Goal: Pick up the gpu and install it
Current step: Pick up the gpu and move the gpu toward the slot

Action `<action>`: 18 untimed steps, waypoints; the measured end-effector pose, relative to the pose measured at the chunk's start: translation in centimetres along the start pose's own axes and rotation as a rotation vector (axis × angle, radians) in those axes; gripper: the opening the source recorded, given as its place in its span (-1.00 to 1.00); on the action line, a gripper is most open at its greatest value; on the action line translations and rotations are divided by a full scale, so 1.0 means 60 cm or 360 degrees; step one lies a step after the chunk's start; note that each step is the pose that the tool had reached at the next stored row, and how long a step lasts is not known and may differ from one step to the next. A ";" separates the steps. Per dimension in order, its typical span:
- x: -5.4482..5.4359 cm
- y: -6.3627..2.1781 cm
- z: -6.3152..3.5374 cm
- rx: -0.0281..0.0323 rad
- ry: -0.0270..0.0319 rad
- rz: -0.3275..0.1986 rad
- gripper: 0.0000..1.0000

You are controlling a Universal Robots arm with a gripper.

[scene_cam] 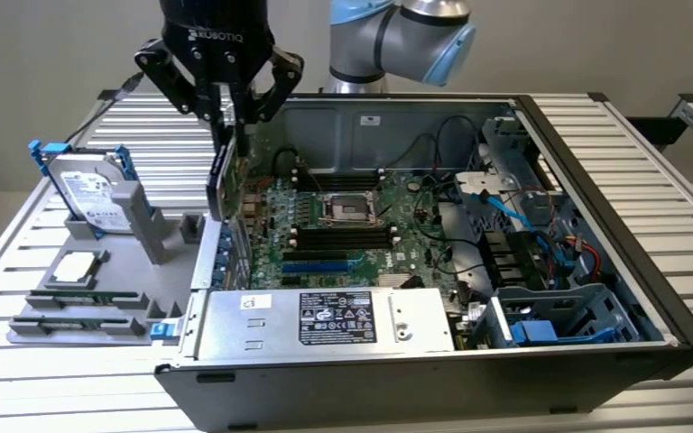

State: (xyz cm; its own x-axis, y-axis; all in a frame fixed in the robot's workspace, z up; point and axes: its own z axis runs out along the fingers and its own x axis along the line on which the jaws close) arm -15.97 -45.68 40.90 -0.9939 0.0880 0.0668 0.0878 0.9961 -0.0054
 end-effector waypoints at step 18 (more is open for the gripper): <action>-0.091 0.051 0.015 0.00030 -0.00013 -0.0002 -0.47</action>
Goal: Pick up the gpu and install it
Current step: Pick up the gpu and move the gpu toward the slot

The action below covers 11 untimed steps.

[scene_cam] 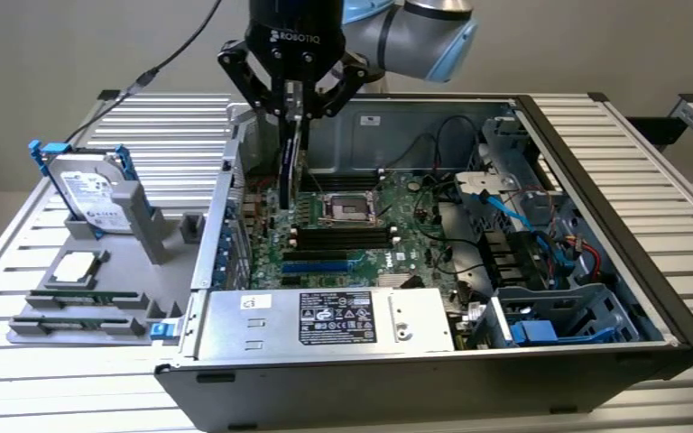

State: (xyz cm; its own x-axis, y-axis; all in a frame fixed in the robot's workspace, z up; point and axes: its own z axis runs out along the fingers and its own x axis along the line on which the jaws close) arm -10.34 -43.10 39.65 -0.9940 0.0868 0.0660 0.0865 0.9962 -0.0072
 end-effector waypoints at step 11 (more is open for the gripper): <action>-0.010 0.035 0.032 0.00063 -0.00013 -0.0043 -0.47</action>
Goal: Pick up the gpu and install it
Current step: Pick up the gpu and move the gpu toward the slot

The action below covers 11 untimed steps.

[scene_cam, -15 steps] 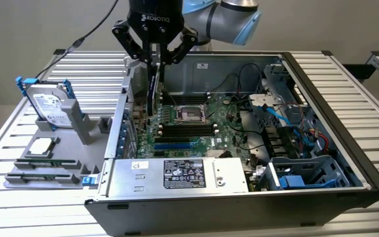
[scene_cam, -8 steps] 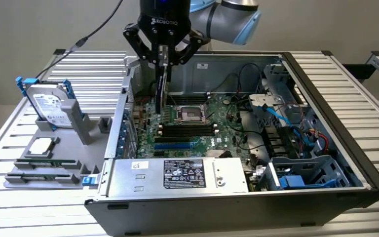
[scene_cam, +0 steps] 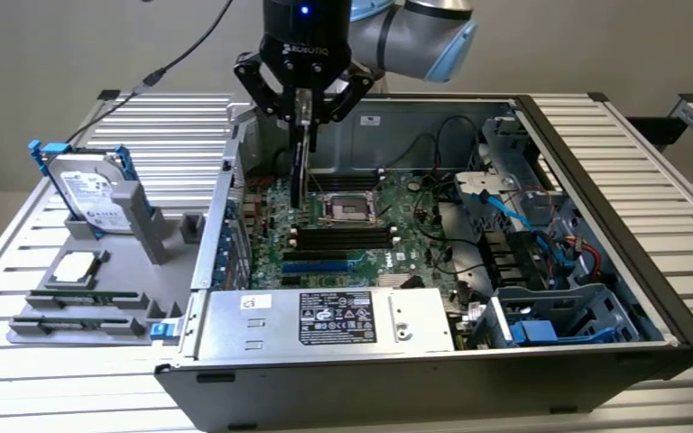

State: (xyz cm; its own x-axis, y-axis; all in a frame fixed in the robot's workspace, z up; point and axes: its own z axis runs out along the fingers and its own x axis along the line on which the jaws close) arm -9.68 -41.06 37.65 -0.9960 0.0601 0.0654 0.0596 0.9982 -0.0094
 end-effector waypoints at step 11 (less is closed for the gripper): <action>-0.005 0.010 0.023 0.00092 -0.00012 -0.0134 -0.47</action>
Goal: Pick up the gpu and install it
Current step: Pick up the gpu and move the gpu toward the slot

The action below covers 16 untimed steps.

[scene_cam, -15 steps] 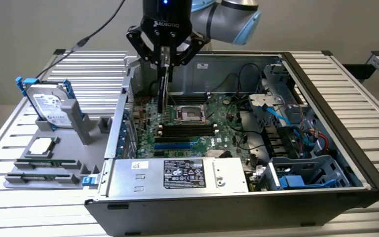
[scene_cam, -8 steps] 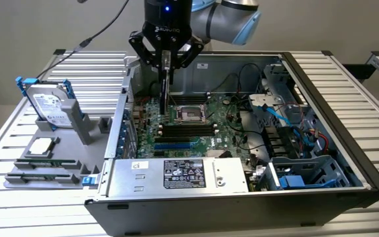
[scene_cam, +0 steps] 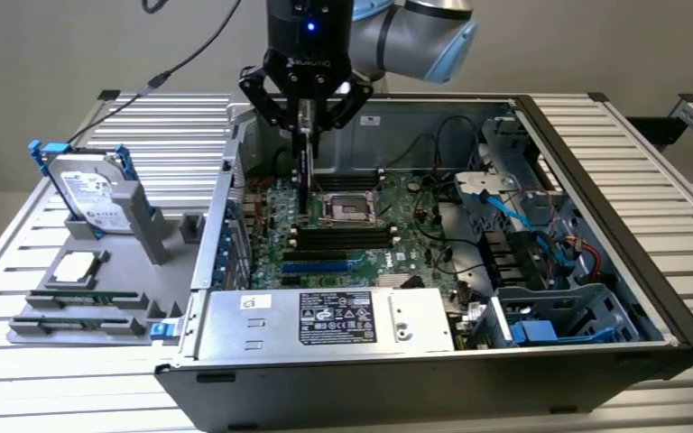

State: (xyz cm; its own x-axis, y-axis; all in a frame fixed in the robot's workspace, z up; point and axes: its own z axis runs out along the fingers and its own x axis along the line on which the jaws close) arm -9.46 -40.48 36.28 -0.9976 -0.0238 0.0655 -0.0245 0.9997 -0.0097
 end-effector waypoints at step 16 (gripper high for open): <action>-0.036 0.000 0.001 -0.00416 0.00056 -0.0067 -0.47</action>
State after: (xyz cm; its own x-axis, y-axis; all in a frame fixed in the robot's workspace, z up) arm -7.32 -40.43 36.10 -0.9954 -0.0662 0.0688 -0.0650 0.9977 0.0192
